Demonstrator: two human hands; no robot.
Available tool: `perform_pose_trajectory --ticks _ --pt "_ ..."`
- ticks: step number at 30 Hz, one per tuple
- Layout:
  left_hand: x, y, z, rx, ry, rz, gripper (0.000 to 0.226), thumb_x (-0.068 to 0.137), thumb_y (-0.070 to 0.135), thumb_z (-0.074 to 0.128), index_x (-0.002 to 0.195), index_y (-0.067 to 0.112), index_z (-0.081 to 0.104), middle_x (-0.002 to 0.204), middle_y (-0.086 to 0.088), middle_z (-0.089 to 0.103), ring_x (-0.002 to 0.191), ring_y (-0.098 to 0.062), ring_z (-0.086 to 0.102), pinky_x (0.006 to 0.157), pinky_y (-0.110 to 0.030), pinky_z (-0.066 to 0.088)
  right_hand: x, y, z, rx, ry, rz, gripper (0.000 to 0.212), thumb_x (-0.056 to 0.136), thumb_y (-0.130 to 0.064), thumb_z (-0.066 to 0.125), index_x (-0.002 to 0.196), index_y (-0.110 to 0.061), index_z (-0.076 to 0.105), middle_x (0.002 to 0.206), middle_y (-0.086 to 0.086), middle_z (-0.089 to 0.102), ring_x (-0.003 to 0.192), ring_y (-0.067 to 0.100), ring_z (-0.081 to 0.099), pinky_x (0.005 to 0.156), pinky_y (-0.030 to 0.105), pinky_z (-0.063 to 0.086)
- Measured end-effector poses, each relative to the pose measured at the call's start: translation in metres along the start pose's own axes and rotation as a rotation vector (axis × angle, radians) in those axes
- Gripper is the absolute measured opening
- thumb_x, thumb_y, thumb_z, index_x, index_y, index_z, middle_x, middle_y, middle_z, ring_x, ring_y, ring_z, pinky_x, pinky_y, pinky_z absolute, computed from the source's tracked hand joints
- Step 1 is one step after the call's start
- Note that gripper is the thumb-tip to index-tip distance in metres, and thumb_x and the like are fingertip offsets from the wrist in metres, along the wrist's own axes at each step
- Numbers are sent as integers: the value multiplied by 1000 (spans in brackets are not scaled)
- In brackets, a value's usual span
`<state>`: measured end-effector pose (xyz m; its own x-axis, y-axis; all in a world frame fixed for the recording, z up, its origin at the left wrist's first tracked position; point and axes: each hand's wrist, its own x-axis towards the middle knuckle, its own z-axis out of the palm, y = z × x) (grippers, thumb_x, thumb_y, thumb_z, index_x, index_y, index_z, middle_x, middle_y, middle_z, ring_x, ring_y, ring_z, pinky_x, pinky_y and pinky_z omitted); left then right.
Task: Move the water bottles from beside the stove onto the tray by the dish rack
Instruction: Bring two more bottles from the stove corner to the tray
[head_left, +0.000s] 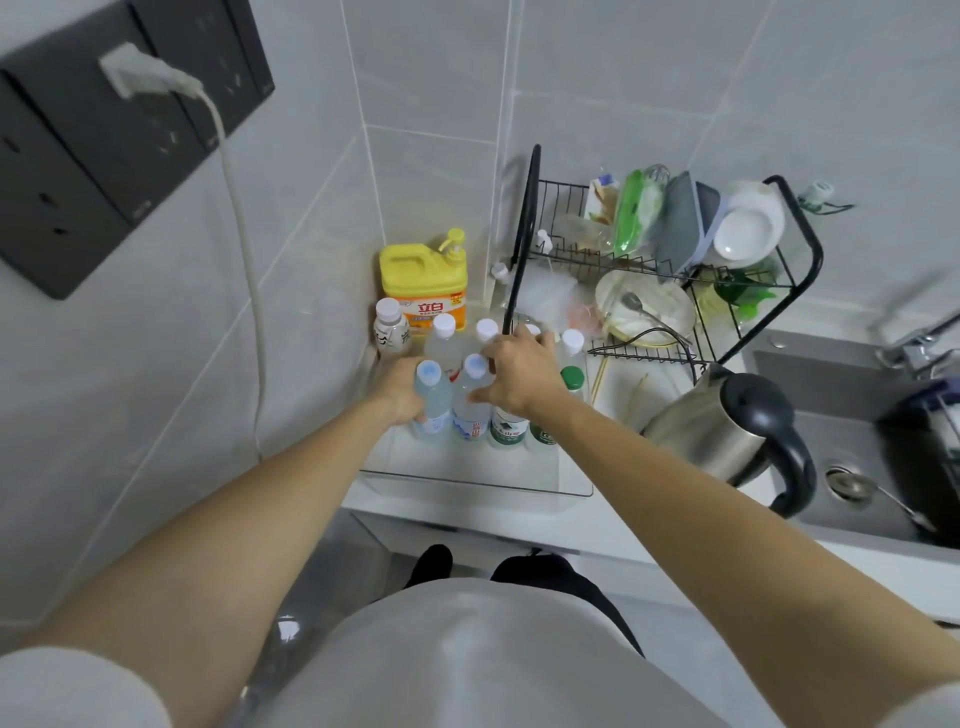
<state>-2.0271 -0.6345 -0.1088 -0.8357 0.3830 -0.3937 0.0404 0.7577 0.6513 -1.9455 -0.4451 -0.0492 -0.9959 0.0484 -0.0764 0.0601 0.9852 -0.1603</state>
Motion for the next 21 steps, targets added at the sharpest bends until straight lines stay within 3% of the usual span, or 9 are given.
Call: perform_pose_trajectory --ticks 2,4,6,8,11,13,16,19,21 --pt "7 -6 0 20 -3 24 45 60 1 80 86 34 64 109 -5 72 91 -23 62 72 -38 59 2 -1 -5 10 22 -24 44 76 -60 79 102 -28 64 106 -5 69 111 24 54 95 45 31" --pt "7 -7 -5 37 9 42 54 57 3 81 91 38 57 112 -4 66 94 -24 60 74 -37 57 5 -1 -9 29 47 -56 46 80 -55 78 117 -30 66 108 -6 70 111 23 56 94 44 31" --pt "-5 2 -15 84 -4 45 66 55 3 86 103 33 53 115 -1 62 99 -24 59 83 -40 56 8 -2 -12 39 38 -89 41 83 -53 76 116 -32 66 106 -7 70 110 21 58 94 43 31" --pt "-14 11 -24 118 -24 39 68 56 6 91 109 29 55 113 2 63 98 -20 59 82 -37 55 11 -3 -13 33 14 -104 35 84 -52 75 112 -33 66 103 -7 69 107 21 59 93 41 31" --pt "-17 22 -36 154 18 60 62 62 7 93 111 18 56 107 -2 61 89 -21 56 65 -30 46 13 -3 -12 33 -17 -109 33 84 -50 76 109 -32 66 106 -5 70 108 22 61 95 42 33" --pt "-21 33 -43 125 50 58 51 69 12 90 107 16 56 97 -5 60 81 -22 58 57 -34 53 14 -3 -11 36 -23 -115 34 84 -49 75 111 -32 65 108 -5 71 109 22 62 95 42 33" --pt "-25 46 -51 202 85 114 34 76 25 87 98 14 64 82 -1 59 76 -25 61 60 -36 54 14 -2 -12 18 -30 -141 35 86 -47 74 115 -31 65 109 -4 71 108 24 64 94 41 33" --pt "-26 50 -55 364 97 173 29 77 33 86 93 15 70 84 -4 64 84 -25 63 66 -31 46 15 -1 -14 -11 -25 -163 32 87 -43 72 114 -29 66 107 0 70 106 27 64 92 41 34" --pt "-24 52 -54 410 94 183 25 76 32 85 89 17 71 82 -3 62 86 -27 64 70 -34 51 16 0 -15 -40 -21 -174 32 88 -42 71 114 -27 66 108 1 69 106 28 64 93 41 35"
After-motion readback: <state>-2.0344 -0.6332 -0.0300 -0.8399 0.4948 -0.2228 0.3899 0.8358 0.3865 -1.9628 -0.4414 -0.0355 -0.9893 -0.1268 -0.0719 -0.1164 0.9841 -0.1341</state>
